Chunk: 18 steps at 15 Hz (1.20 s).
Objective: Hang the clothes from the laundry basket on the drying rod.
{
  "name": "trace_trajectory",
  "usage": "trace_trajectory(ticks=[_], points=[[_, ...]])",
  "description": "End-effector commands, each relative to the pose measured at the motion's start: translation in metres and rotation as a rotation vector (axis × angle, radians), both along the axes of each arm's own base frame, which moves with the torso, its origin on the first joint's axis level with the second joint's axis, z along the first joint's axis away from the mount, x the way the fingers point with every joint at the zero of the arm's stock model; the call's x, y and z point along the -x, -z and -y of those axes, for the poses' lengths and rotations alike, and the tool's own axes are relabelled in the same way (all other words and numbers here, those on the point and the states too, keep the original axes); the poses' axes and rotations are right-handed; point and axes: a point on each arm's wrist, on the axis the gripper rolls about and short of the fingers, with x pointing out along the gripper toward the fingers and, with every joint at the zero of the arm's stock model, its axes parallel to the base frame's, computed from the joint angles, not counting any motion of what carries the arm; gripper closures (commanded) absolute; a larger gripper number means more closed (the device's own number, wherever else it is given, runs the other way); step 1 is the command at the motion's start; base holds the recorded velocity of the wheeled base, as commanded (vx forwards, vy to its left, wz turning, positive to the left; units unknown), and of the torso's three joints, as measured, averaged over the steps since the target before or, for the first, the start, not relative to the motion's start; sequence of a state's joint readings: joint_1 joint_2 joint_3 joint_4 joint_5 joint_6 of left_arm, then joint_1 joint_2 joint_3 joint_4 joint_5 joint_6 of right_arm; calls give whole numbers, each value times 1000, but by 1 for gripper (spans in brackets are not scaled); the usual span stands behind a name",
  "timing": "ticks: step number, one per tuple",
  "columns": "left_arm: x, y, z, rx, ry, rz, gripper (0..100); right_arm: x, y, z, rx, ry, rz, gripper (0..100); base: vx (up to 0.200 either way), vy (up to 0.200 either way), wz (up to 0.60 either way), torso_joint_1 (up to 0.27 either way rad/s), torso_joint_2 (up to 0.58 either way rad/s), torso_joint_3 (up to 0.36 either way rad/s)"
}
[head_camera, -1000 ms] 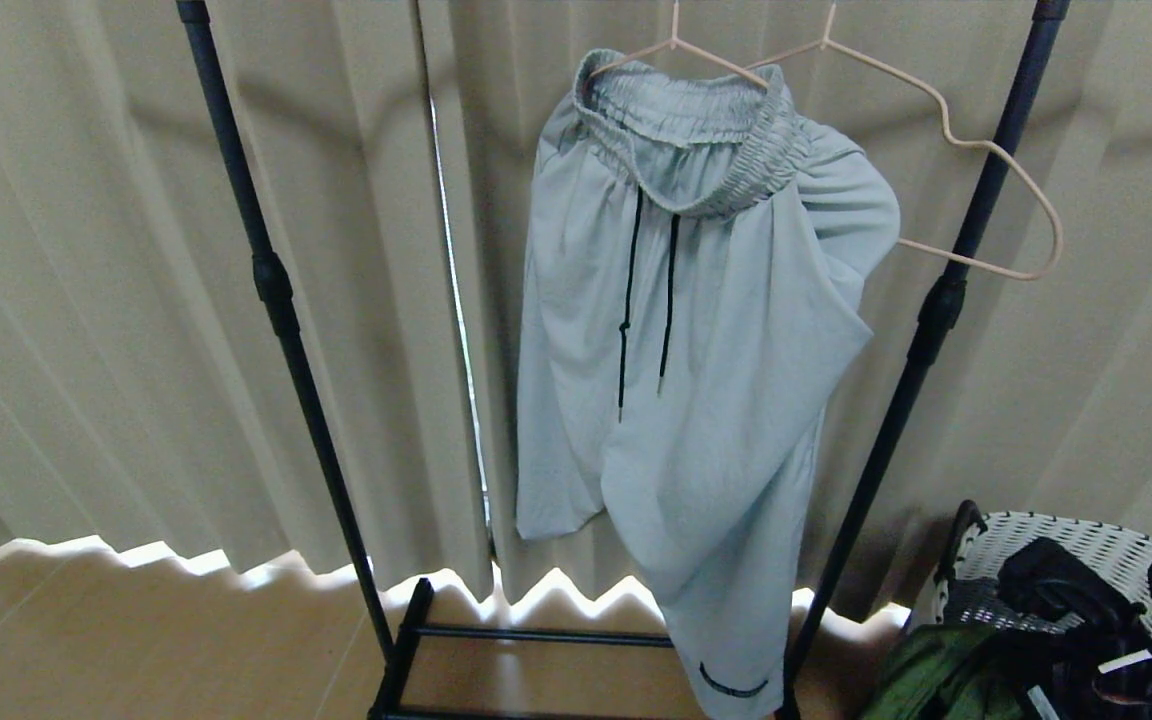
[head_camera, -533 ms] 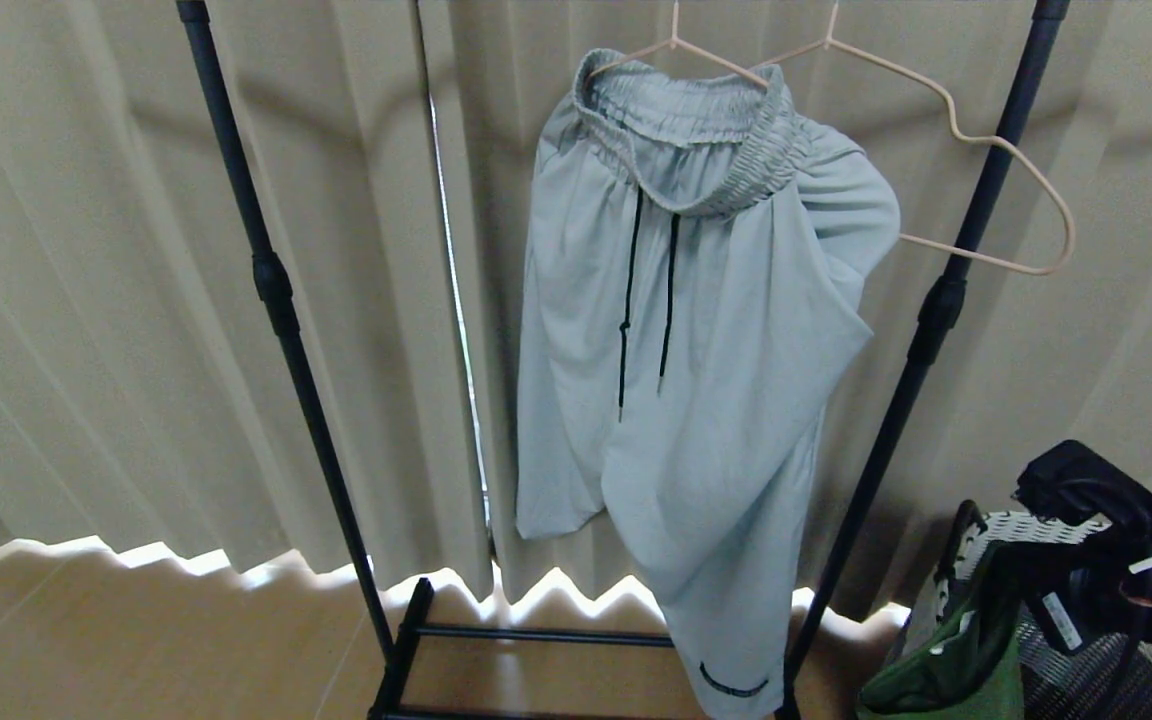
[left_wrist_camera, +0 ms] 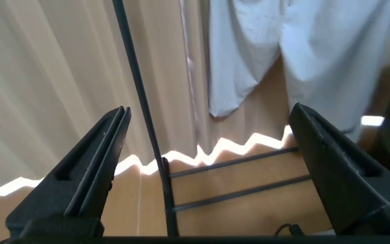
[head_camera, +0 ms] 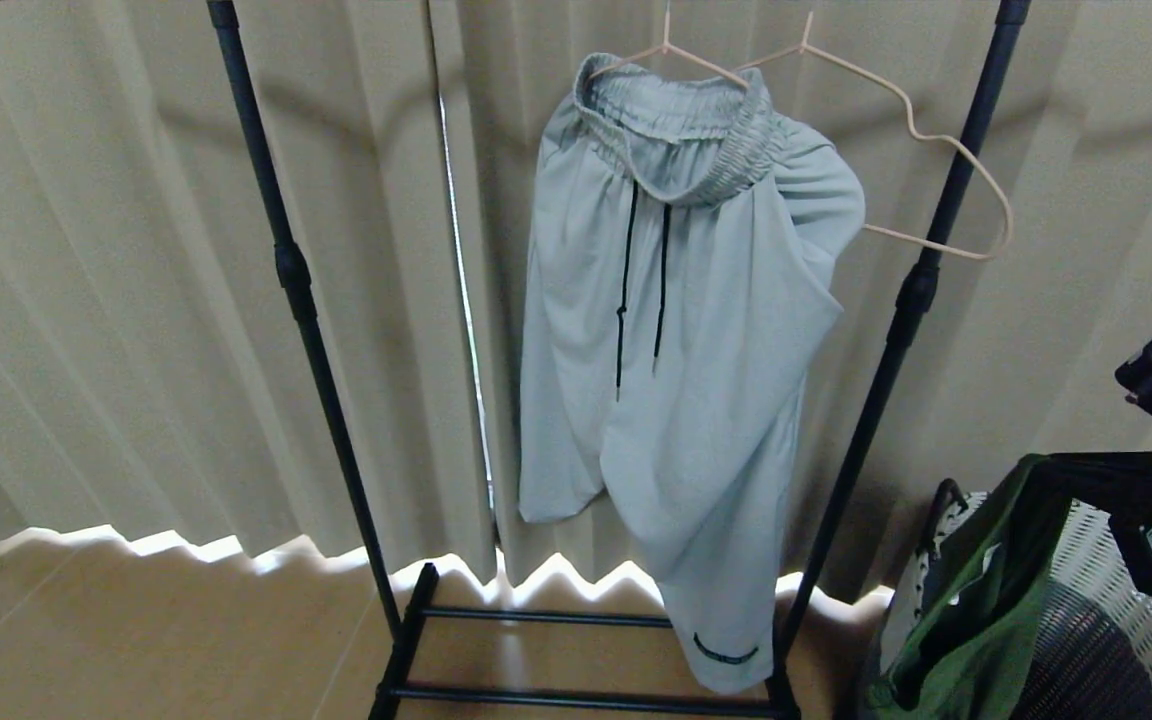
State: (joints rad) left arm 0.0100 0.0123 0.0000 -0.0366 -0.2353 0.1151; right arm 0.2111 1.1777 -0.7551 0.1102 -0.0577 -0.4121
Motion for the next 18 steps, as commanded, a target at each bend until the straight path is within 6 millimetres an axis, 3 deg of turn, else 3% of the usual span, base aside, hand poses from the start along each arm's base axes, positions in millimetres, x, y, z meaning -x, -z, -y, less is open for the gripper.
trace_trajectory(ticks=[1,3,6,11,15,17,18], points=[[0,0,0,0,-1,0,0,4,-5,-3,-5,-23,25,100,-200,0,0,2,2,2],[0,0,0,-6,-2,3,0,4,-7,-12,-7,-77,29,100,-200,0,0,0,5,-2],[0,0,0,-58,0,15,0,-2,-10,-22,-11,-124,36,100,0,0,0,0,0,0],[0,-3,0,-212,22,53,0,-19,-19,-63,-74,-271,69,100,0,0,0,0,0,0],[-13,-70,1,-260,110,47,0,-24,-37,-79,-120,-329,125,100,0,0,0,0,0,0],[-43,-109,4,-234,188,28,0,-23,-48,-85,-166,-365,149,100,0,0,0,0,0,0],[-55,-118,6,-209,227,36,0,-23,-50,-88,-190,-372,152,100,0,0,0,0,0,0]])
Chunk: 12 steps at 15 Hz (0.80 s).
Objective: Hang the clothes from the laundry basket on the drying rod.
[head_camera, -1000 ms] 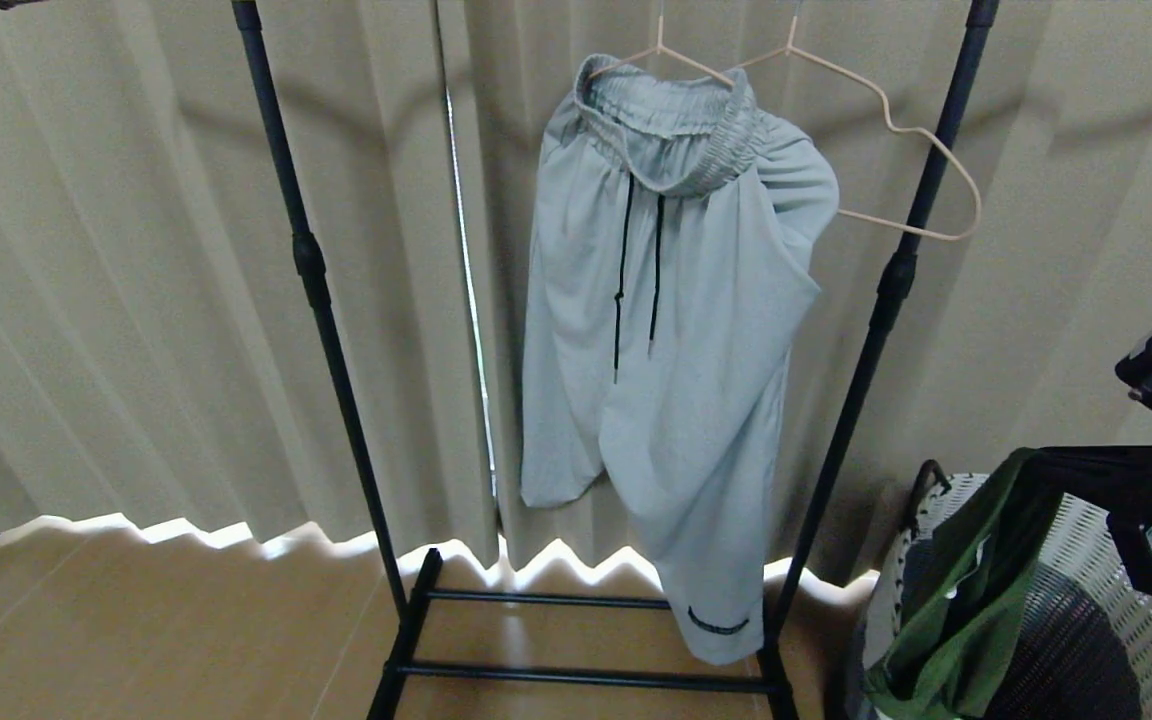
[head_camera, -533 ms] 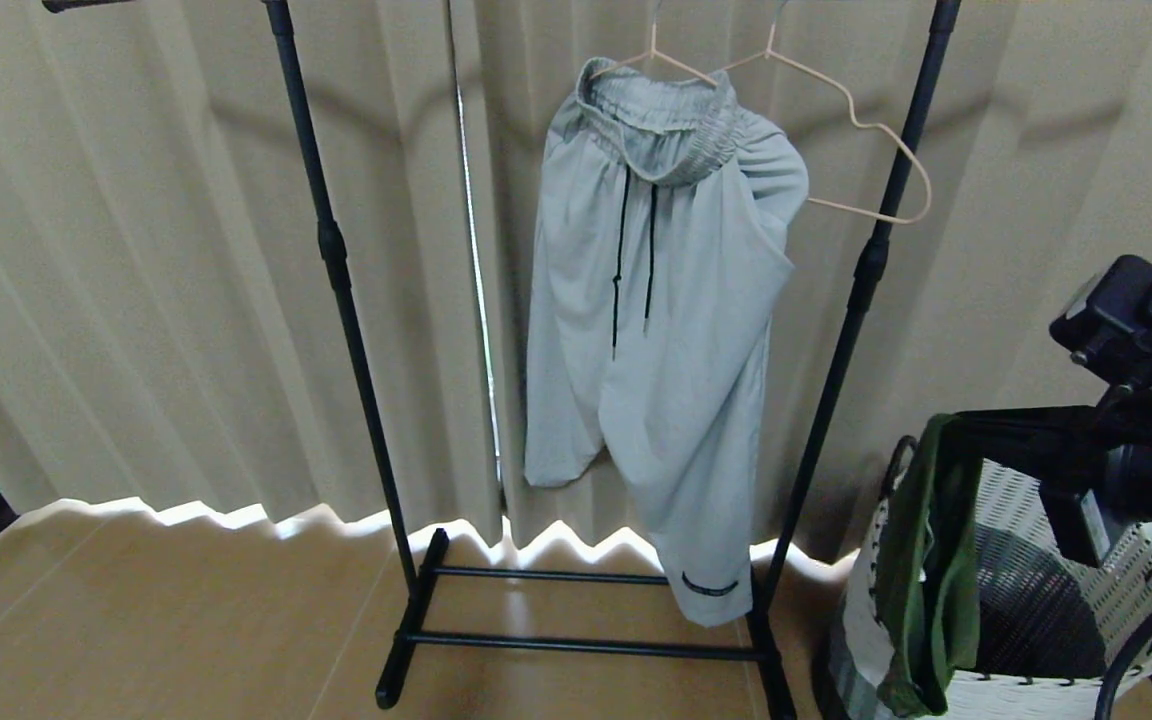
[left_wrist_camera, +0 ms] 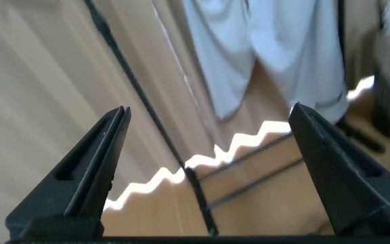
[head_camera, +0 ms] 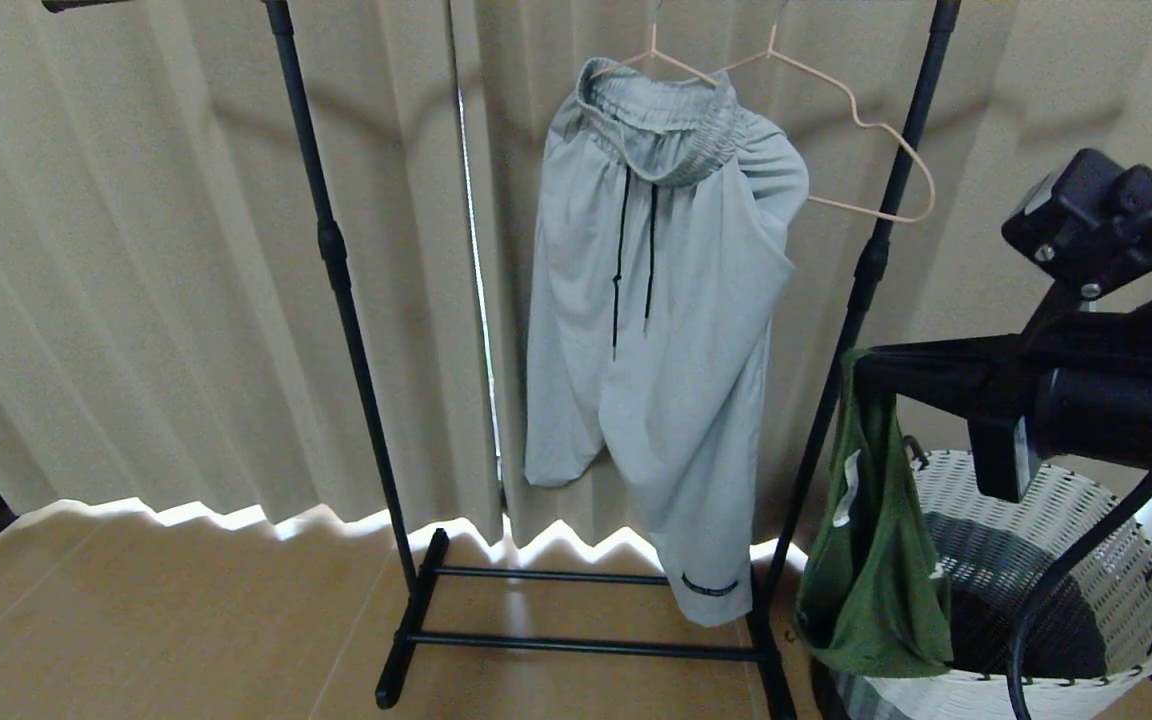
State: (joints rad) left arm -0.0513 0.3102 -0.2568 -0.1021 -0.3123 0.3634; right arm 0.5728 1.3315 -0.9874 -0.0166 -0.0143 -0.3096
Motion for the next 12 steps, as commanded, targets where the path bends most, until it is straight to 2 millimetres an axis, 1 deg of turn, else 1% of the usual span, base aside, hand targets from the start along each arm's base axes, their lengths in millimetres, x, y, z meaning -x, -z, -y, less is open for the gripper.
trace_trajectory(ticks=[1,3,5,6,7,8,9,10,12], points=[[-57,-43,11,74,166,-75,0,-1,-5,-11,-53,-26,3,100,0,0,0,0,0,0],[-83,-47,25,140,261,-145,0,-1,-9,-19,-104,-48,-5,100,0,0,0,0,0,0],[-107,-48,46,212,361,-232,0,-3,-13,-23,-120,-74,1,100,0,0,0,0,0,0],[-115,-46,55,240,399,-273,0,-4,-15,-24,-127,-90,1,100,0,0,0,0,0,0],[-125,-40,70,268,451,-338,0,-4,-17,-24,-158,-101,-11,100,0,0,0,0,0,0],[-130,-35,80,272,483,-378,0,-3,-20,-26,-198,-103,-21,100,0,0,0,0,0,0],[-135,-28,95,260,517,-418,0,0,-23,-31,-248,-125,-30,100,0,0,0,0,0,0],[-137,-21,113,244,546,-452,0,2,-24,-35,-273,-143,-31,100,0,0,0,0,0,0],[-137,-13,150,289,581,-509,0,4,-26,-37,-281,-157,-28,100,0,0,0,0,0,0]])
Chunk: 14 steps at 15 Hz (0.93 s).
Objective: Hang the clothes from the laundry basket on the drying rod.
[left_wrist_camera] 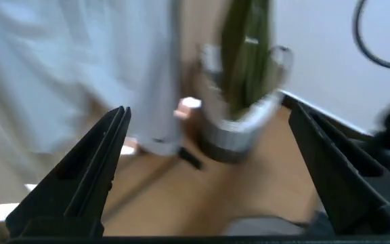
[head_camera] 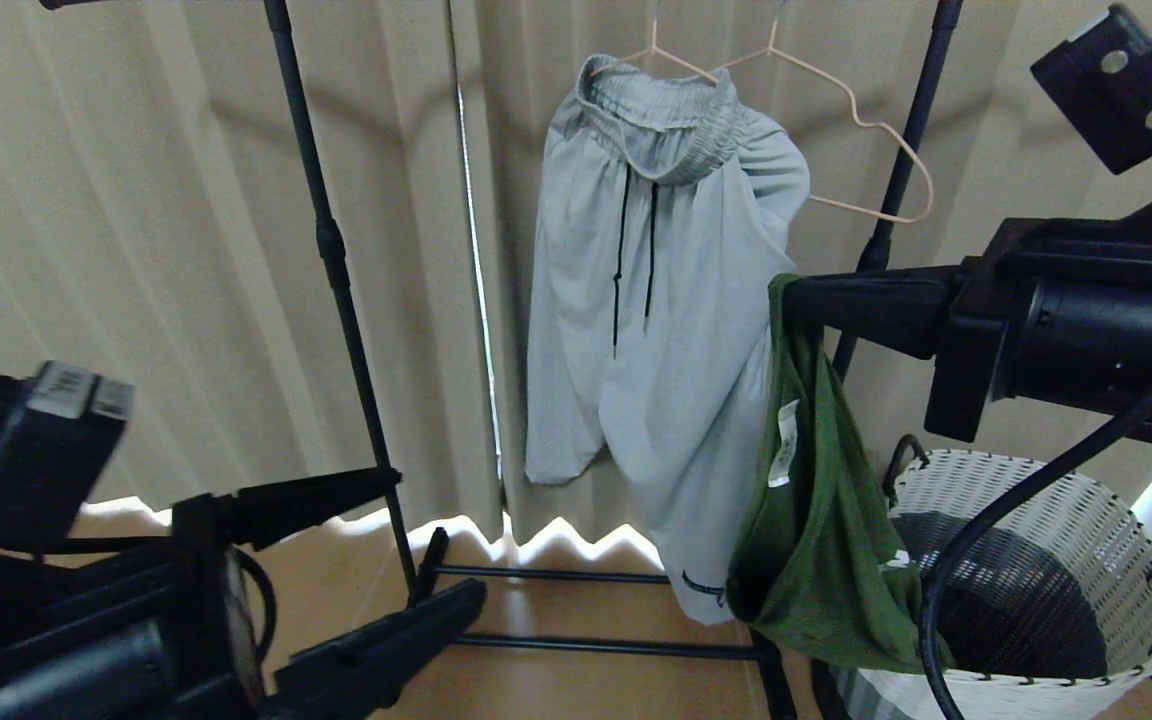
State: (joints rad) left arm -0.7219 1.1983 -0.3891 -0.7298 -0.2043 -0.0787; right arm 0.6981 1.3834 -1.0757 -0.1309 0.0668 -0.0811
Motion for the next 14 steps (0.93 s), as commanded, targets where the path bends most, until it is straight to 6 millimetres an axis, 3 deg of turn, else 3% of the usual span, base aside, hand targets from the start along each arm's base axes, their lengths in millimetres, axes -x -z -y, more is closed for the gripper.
trace_trajectory(ticks=[1,4,5,6,8,14], points=[[-10,27,60,-13,45,-130,0,4,-1,-4,-9,-29,0,100,0,0,0,0,0,0],[-16,44,91,-11,68,-155,0,7,1,-4,-20,-47,-19,100,0,0,0,0,0,0],[-16,44,91,-11,68,-155,0,7,1,-4,-20,-47,-19,100,0,0,0,0,0,0],[-29,49,113,22,70,-152,0,10,0,-7,-34,-63,-30,100,0,0,0,0,0,0],[-46,57,130,46,55,-142,0,17,-3,-8,-43,-86,-25,100,0,0,0,0,0,0],[-93,105,142,18,-39,-169,0,29,-7,-1,-59,-102,-4,100,0,0,0,0,0,0]])
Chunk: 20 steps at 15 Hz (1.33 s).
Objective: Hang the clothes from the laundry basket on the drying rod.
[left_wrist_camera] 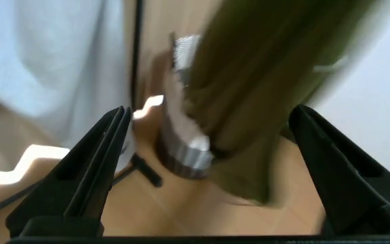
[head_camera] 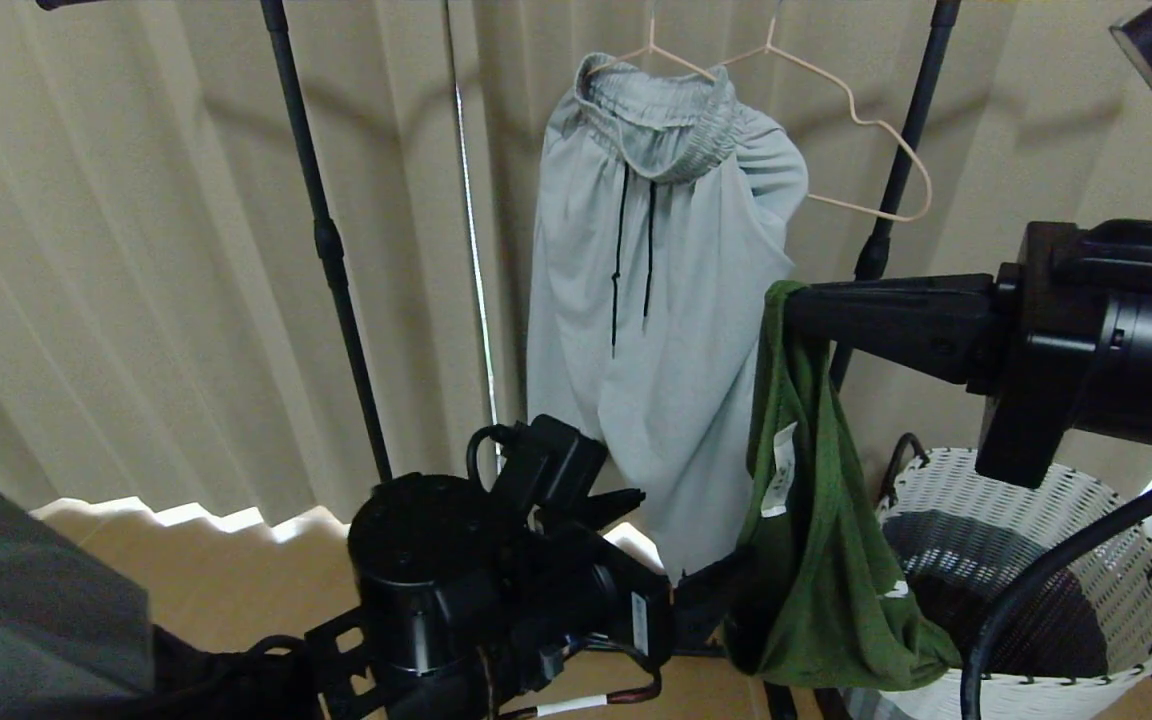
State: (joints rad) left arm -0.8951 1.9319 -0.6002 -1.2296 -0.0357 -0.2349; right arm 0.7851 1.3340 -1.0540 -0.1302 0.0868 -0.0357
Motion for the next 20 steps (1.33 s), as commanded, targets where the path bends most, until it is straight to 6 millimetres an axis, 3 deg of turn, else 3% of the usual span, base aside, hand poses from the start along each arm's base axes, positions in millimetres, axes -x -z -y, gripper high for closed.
trace_trajectory(ticks=[1,11,12,15,17,20], points=[[-19,35,3,-69,-36,-57,0,6,-1,6,-8,-1,9,100,0,0,0,0,0,0],[-19,47,5,-104,-33,-74,0,9,7,9,10,0,-8,100,0,0,0,0,0,0],[-18,47,4,-107,-32,-75,100,10,6,10,6,0,-4,100,0,0,0,0,0,0],[-18,49,2,-127,-38,-28,100,11,5,12,4,5,-1,100,0,0,0,0,0,0],[-7,51,-13,-121,-61,102,100,0,8,21,10,77,-10,100,0,0,0,0,0,0],[-15,47,-39,-197,-126,231,100,-9,17,30,30,136,-36,100,0,0,0,0,0,0]])
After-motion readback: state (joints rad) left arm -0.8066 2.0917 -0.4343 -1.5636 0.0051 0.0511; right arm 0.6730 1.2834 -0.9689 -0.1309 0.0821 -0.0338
